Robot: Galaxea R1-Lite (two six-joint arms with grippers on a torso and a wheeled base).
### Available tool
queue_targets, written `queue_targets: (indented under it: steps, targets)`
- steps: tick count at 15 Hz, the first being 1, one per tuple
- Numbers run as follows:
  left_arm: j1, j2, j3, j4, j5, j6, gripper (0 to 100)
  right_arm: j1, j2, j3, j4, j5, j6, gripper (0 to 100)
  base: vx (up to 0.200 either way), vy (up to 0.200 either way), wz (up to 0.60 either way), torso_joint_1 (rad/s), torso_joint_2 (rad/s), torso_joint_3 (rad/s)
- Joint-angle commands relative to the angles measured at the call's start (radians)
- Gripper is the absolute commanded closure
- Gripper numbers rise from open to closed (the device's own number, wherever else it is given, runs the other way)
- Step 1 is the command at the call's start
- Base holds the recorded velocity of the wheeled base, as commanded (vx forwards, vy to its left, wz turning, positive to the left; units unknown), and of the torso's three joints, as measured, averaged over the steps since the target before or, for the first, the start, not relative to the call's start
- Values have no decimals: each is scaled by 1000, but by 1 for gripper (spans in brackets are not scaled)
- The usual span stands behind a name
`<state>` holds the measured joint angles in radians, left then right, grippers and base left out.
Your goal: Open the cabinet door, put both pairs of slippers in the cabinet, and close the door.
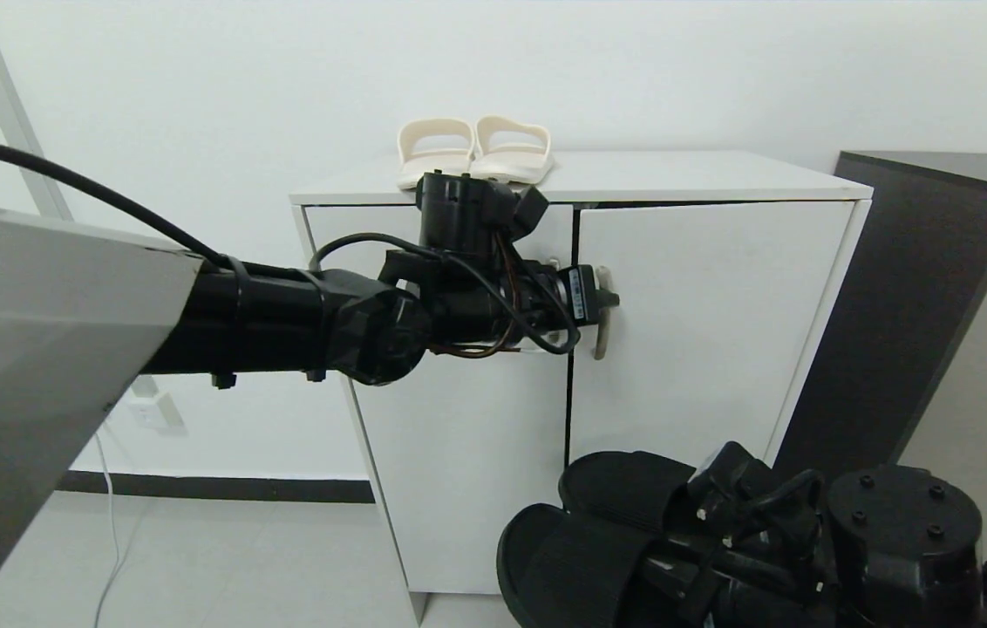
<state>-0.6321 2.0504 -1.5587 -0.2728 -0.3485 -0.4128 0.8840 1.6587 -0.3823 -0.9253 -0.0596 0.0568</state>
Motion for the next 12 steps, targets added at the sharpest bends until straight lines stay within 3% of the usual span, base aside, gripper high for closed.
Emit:
queue_targets:
  steps: [1, 8, 10, 12]
  targets:
    - [-14, -88, 81, -9, 3, 2, 100, 4, -7, 3, -1, 1, 0, 100, 0, 0, 0, 0, 0, 0]
    - [-35, -289, 335, -102, 25, 2, 100, 13, -4, 7, -3, 1, 0, 100, 0, 0, 0, 0, 0, 0]
    - [-27, -297, 353, -131, 25, -4, 100, 16, -4, 7, -3, 1, 0, 100, 0, 0, 0, 0, 0, 0]
    - [14, -266, 350, -166, 16, -4, 100, 19, -4, 7, -3, 1, 0, 100, 0, 0, 0, 0, 0, 0]
